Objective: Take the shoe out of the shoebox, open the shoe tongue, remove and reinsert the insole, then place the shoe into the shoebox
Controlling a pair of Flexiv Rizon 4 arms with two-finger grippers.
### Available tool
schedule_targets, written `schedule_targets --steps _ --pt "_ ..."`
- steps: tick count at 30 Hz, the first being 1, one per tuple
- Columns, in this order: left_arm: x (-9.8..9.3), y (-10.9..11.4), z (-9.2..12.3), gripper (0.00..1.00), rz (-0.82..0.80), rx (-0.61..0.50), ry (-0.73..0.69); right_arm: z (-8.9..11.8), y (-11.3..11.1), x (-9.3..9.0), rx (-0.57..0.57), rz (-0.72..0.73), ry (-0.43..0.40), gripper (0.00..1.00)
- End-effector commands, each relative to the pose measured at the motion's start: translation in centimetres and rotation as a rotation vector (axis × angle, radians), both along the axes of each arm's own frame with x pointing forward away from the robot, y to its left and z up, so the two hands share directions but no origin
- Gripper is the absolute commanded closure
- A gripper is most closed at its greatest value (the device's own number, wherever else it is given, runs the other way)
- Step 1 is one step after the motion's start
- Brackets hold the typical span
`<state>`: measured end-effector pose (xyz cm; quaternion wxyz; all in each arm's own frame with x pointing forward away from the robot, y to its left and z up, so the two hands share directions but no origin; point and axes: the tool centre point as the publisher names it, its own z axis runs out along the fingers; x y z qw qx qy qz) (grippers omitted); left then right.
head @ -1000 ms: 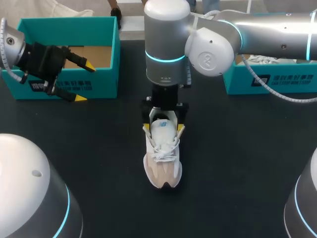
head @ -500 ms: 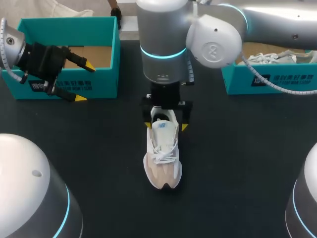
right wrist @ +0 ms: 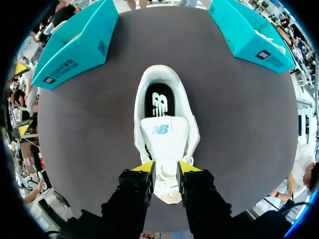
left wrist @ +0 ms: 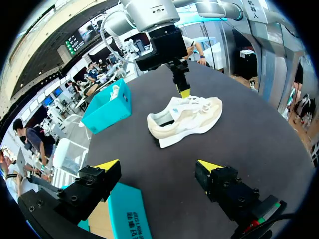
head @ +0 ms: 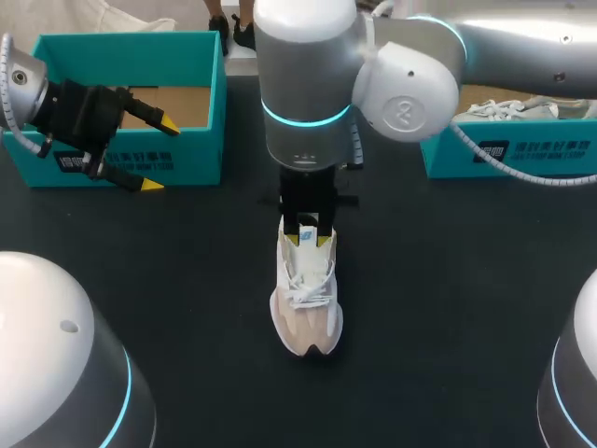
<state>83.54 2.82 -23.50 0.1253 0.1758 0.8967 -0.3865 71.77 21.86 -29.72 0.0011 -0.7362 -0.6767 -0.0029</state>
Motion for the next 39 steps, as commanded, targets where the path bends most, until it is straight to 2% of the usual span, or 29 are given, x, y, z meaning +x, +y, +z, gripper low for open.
schedule_targets --steps 1,5,8,10,18,24,28,34,37,39 --pt "-0.1 0.1 0.1 0.00 0.000 0.003 0.000 -1.8 -0.2 1.0 0.022 0.017 0.030 0.78" --pt "-0.1 0.1 0.1 0.00 0.000 0.003 0.000 -2.8 -0.5 1.7 0.029 0.023 0.028 0.79" --pt "-0.1 0.1 0.1 0.00 0.000 0.003 0.000 -3.7 -0.8 2.0 0.030 0.029 0.033 0.73" --pt "-0.1 0.1 0.1 0.00 0.000 0.003 0.000 -4.1 -1.0 2.2 0.034 0.032 0.042 0.73" --pt "-0.1 0.1 0.1 0.00 0.000 0.003 0.000 -2.8 -1.0 2.3 0.035 0.036 0.022 0.71" --pt "-0.1 0.1 0.1 0.00 0.000 0.003 0.000 -4.3 -0.4 2.8 0.069 0.049 0.040 0.71" --pt "-0.1 0.1 0.1 0.00 0.000 0.003 0.000 -4.4 -0.6 2.9 0.072 0.051 0.042 0.74" --pt "-0.1 0.1 0.1 0.00 0.000 0.003 0.000 -1.9 -2.2 3.0 0.024 0.078 -0.008 0.71" --pt "-0.1 0.1 0.1 0.00 0.000 0.003 0.000 -0.1 -2.3 4.0 0.055 0.233 -0.088 0.64" --pt "-0.1 0.1 0.1 0.00 0.000 0.003 0.000 0.9 -2.5 4.7 0.053 0.371 -0.116 0.64"
